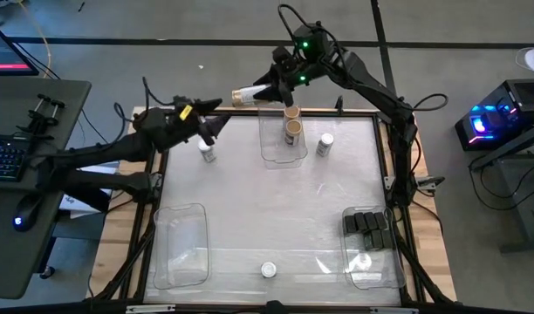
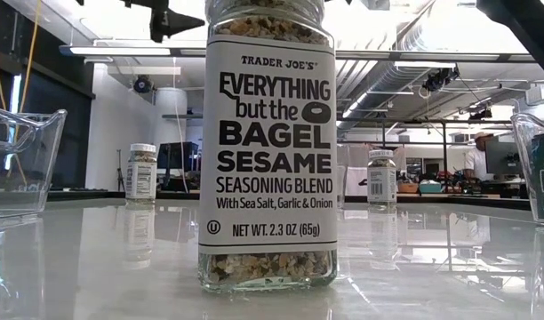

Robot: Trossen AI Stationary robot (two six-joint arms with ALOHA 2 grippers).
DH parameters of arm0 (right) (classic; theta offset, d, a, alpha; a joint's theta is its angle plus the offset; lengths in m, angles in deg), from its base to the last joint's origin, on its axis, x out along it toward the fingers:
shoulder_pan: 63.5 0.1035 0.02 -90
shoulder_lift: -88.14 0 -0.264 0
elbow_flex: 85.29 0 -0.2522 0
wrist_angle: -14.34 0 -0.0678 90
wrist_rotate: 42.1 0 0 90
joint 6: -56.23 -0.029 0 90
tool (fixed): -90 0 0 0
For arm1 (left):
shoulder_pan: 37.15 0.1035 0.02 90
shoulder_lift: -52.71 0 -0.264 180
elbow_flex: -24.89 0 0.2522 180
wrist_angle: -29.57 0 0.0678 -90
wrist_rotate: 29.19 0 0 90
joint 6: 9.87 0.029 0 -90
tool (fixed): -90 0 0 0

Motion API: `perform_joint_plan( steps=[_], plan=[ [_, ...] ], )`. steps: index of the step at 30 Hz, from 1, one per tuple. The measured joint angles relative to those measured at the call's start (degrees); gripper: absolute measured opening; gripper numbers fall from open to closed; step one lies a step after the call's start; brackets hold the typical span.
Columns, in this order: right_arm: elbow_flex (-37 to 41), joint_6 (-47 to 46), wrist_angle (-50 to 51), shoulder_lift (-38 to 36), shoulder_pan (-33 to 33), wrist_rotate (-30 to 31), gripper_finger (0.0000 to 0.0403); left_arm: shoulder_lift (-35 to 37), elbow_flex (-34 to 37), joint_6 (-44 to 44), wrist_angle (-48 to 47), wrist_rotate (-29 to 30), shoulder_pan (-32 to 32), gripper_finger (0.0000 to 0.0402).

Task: Sort spices by type
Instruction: Put the gold spice bottle into the top transparent bin

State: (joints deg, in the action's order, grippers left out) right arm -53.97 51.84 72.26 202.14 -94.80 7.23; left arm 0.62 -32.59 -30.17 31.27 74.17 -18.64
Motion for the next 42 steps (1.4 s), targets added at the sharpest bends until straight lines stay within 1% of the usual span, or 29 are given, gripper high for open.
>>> perform_joint_plan(
  steps=[2,5,10,15,20,22,24,26,28,34,39,42],
  plan=[
    [0.0,0.35,-0.2,0.0,0.19,-0.31,0.0254,0.08,0.09,-0.78,0.82,-3.52,1.59,0.0381],
    [0.0,0.35,-0.52,-0.07,0.47,-2.08,0.0254,0.3,-1.48,3.28,-0.47,-8.06,3.65,0.0381],
    [0.0,0.46,-1.26,-0.11,2.53,-3.71,0.0254,0.25,-5.71,10.45,-5.52,-12.06,5.89,0.0381],
    [0.0,0.4,-3.3,-0.13,4.44,-3.99,0.0251,-0.54,-8.44,16.55,-9.73,-16.67,6.19,0.0381],
    [-0.02,0.42,-3.71,-0.31,5.27,-4.07,0.0249,-0.44,-8.95,15.94,-9.58,-21.82,5.85,0.0381],
    [-0.02,0.38,-3.81,-0.31,5.35,-4.07,0.0249,0.01,-8.95,15.1,-11.07,-23.54,5.85,0.0381],
    [0.0,0.03,-4.76,-0.22,5.33,-3.96,0.0245,0.43,-8.95,15.0,-12.56,-23.79,5.85,0.0381],
    [0.0,-0.05,-6.0,-0.22,5.25,-2.6,0.0244,0.91,-8.95,15.01,-14.03,-23.9,5.85,0.0381],
    [0.0,-0.09,-5.44,-0.2,5.18,-2.68,0.0244,1.94,-8.93,15.01,-15.45,-24.15,6.07,0.0381],
    [0.0,-0.13,-6.1,-0.11,5.23,-2.97,0.0243,5.22,-8.93,14.99,-16.88,-22.44,6.86,0.0381],
    [0.0,-0.66,-8.38,-0.09,5.7,-2.87,0.0243,4.19,-8.93,14.56,-16.97,-21.02,5.39,0.0381],
    [0.0,-0.68,-9.04,-0.09,6.06,-2.97,0.0243,2.77,-8.93,14.0,-15.28,-20.73,4.34,0.0381]
  ],
)
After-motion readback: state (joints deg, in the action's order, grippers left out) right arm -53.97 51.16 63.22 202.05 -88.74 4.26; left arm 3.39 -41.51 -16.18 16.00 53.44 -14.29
